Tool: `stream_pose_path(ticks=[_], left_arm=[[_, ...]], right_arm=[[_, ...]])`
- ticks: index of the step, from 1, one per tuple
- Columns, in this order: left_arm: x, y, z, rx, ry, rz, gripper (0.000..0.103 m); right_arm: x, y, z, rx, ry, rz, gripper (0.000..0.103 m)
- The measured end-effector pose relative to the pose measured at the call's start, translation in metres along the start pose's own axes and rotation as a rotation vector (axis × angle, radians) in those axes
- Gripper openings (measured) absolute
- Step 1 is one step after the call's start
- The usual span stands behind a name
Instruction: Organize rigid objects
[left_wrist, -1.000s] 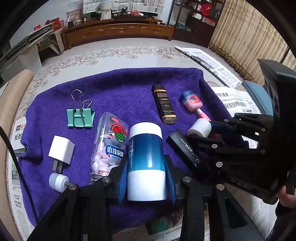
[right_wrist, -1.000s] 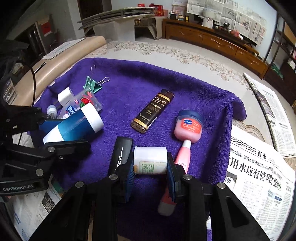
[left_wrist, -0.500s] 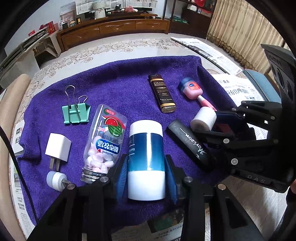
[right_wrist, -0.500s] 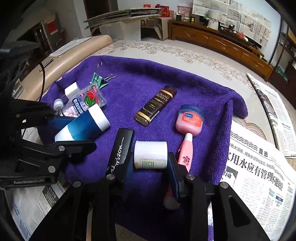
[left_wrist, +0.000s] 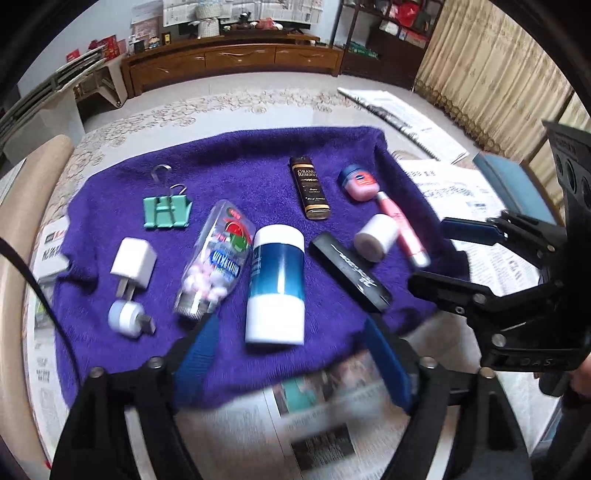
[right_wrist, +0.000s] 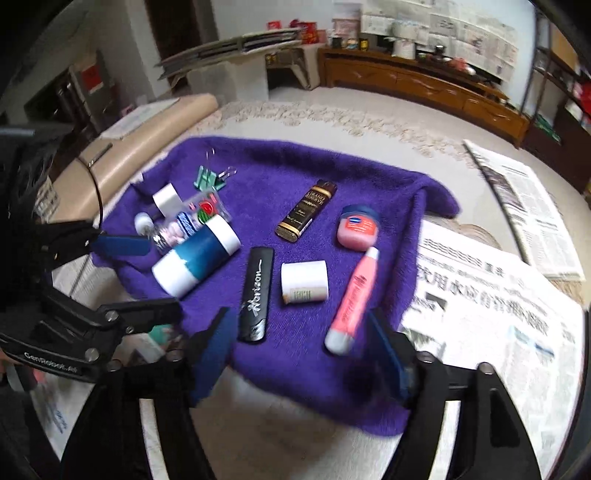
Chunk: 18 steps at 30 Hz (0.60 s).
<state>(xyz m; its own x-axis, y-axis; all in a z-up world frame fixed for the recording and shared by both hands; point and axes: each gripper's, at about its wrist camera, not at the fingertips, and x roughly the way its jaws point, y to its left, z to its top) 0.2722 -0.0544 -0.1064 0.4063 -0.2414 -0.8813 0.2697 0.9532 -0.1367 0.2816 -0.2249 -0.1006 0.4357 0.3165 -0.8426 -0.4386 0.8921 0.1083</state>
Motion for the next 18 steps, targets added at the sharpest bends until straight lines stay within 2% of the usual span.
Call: stream_pose_path(ticks=[1,2,4,11,18], left_arm=[[-0.005,0.001,-0.003,-0.006,-0.006,-0.001,0.091],[-0.013,0.002,-0.008,-0.014,-0.011,0.002,0.102],[-0.025,0.003,-0.018,-0.030,-0.022,0.015,0.103],[-0.073,0.012,-0.056,-0.132,-0.080,0.072,0.103],[-0.111,0.013,-0.090,-0.137,-0.094,0.209,0.103]], right_arm=[[-0.006,0.003,-0.003,0.018,-0.006,0.000,0.091],[-0.015,0.005,-0.006,0.044,-0.018,-0.004,0.095],[-0.030,0.012,-0.013,0.092,-0.031,-0.024,0.103],[-0.071,0.044,-0.041,0.196,-0.027,-0.088,0.103],[-0.106,0.070,-0.068,0.263,-0.041,-0.143,0.103]])
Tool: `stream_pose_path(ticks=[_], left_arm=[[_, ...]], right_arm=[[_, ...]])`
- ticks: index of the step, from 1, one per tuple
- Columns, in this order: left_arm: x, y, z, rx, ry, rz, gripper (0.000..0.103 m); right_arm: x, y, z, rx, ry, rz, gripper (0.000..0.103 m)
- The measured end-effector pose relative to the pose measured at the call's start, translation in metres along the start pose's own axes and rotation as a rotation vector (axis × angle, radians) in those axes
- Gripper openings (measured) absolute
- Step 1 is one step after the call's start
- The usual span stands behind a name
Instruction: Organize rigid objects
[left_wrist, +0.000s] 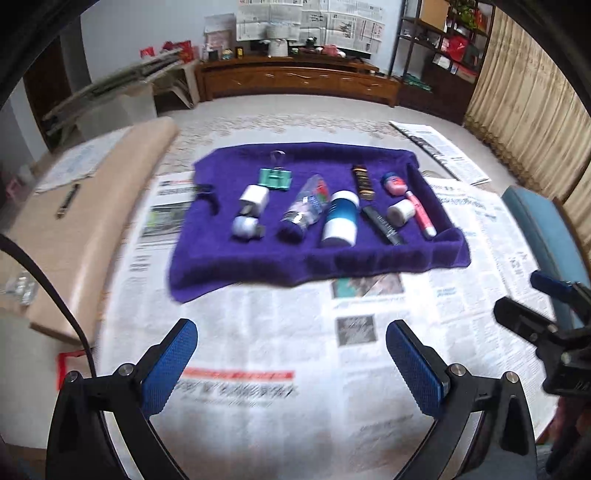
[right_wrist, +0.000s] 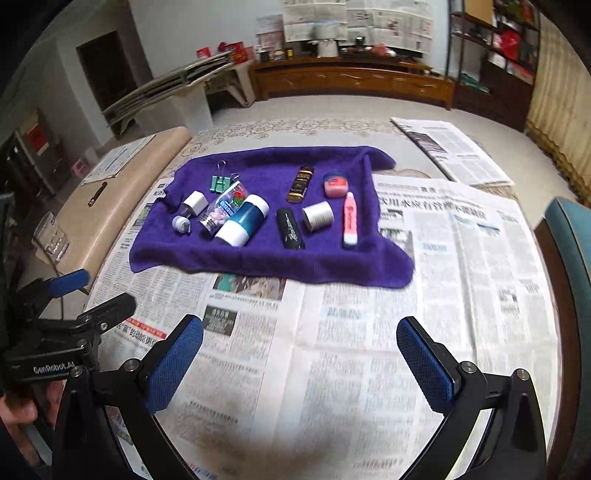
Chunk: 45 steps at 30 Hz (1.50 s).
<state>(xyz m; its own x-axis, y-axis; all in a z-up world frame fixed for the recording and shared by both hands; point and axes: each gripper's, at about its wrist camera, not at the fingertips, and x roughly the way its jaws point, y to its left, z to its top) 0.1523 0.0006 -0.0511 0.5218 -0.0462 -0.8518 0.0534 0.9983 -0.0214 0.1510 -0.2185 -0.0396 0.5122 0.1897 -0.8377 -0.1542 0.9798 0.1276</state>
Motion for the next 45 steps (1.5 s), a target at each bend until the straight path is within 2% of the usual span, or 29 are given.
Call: stream_pose_path(ticks=[6,11,15,36,45], left_arm=[[-0.028,0.011,-0.019,-0.009,-0.006,-0.027,0.103],[-0.045,0.018,-0.024,0.011,-0.028,0.035,0.103],[-0.053,0.024,-0.029,-0.035,-0.057,0.021,0.103],[-0.046,0.028,-0.043,-0.065,-0.052,0.022,0.103],[-0.040,0.016,-0.046,-0.032,-0.041,0.015,0.103]], right_arm=[[-0.020,0.006,-0.015,0.043,-0.003,-0.031,0.103],[-0.033,0.009,-0.023,0.057,-0.004,-0.057,0.103],[-0.039,0.013,-0.025,0.043,-0.007,-0.078,0.103],[-0.031,0.019,-0.031,0.016,0.008,-0.102,0.103],[-0.029,0.024,-0.034,-0.003,0.015,-0.096,0.103]])
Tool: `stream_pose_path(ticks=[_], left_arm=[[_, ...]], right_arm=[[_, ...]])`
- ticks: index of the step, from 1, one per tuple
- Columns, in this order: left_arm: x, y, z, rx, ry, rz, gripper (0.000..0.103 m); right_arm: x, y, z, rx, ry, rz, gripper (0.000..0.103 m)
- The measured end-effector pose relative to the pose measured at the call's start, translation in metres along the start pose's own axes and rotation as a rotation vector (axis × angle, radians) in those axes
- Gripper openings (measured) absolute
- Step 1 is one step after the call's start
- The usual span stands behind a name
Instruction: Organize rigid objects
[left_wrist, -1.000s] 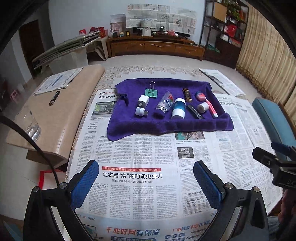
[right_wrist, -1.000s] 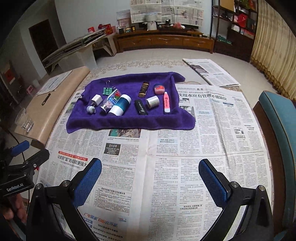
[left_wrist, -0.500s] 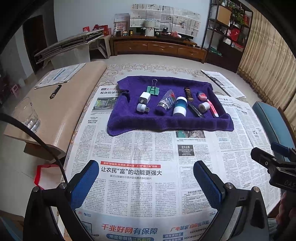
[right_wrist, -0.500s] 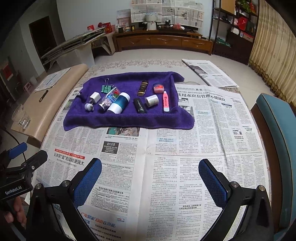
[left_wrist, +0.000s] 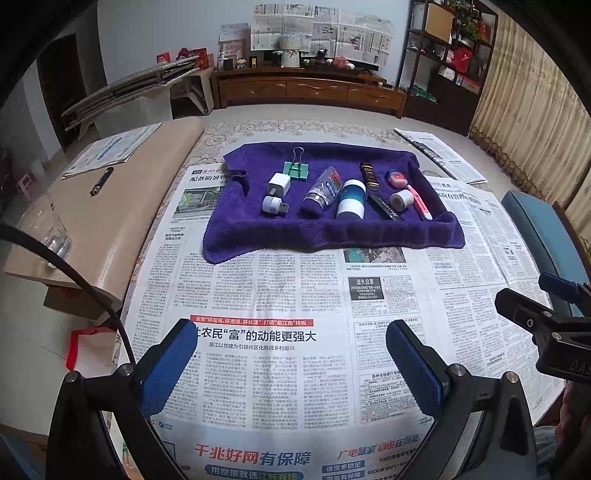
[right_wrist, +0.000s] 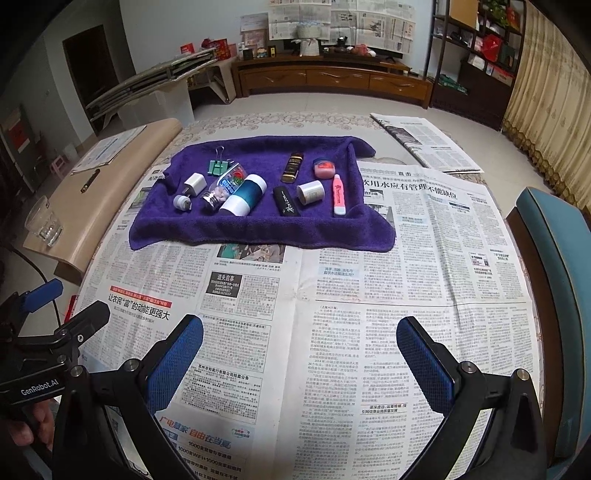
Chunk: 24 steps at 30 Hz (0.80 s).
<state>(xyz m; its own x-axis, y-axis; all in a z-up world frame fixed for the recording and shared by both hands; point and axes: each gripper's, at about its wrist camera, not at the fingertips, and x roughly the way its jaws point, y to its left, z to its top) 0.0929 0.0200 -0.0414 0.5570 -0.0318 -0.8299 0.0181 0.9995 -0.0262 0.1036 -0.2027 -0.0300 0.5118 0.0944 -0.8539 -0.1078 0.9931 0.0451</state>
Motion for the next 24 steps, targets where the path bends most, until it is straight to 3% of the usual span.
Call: stream_pose_path(ticks=[24], left_arm=[[0.0000,0.0089,0.0015,-0.029,0.002,-0.018,0.103]], right_arm=[[0.0000,-0.0049,-0.0014,0.009,0.006,-0.009,0.103]])
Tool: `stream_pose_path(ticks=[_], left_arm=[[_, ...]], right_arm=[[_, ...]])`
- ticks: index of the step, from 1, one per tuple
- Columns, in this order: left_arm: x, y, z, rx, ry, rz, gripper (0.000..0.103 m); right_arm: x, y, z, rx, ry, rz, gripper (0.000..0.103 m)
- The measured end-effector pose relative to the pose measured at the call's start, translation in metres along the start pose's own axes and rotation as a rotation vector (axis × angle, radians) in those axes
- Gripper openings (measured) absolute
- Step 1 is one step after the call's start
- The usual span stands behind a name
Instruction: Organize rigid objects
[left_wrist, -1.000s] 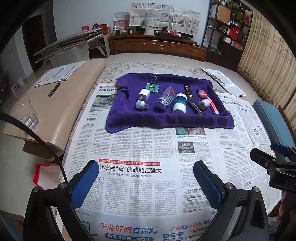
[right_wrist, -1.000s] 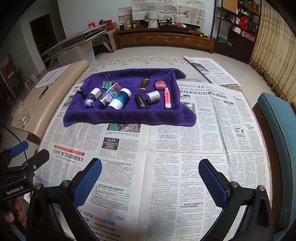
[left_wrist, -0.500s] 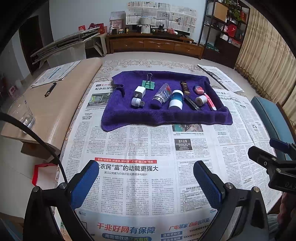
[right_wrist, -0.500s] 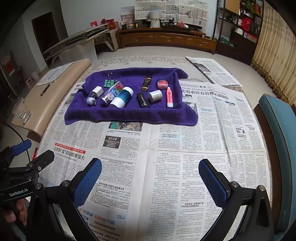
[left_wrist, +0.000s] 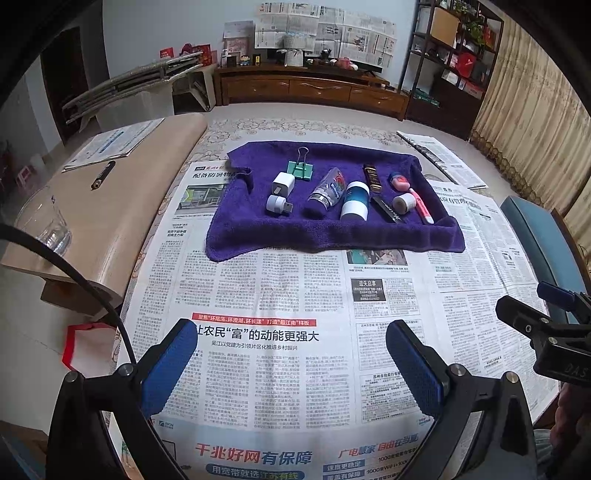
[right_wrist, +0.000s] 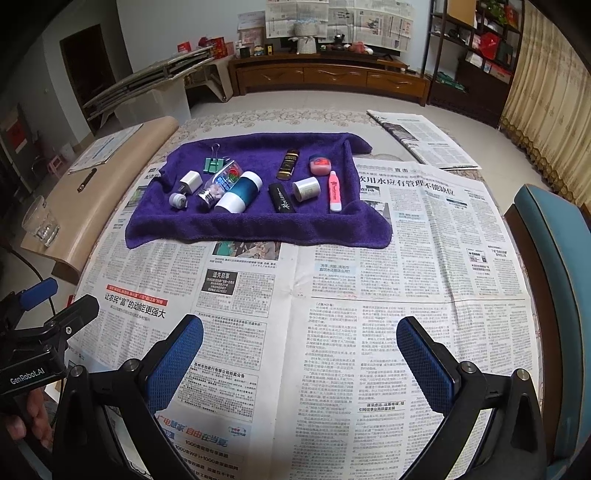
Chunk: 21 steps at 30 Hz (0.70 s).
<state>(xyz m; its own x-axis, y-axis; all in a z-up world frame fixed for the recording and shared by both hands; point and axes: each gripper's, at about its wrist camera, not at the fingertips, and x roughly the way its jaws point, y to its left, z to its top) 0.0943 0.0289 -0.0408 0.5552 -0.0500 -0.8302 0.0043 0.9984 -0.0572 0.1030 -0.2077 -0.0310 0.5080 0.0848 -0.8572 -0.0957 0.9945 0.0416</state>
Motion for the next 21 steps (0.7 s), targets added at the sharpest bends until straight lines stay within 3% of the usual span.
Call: stream_pose_path(ticks=[21], left_arm=[[-0.012,-0.006,-0.001,0.031,-0.057,0.015,0.103]], right_arm=[[-0.001,-0.001,-0.002,-0.005,0.001,-0.003,0.103]])
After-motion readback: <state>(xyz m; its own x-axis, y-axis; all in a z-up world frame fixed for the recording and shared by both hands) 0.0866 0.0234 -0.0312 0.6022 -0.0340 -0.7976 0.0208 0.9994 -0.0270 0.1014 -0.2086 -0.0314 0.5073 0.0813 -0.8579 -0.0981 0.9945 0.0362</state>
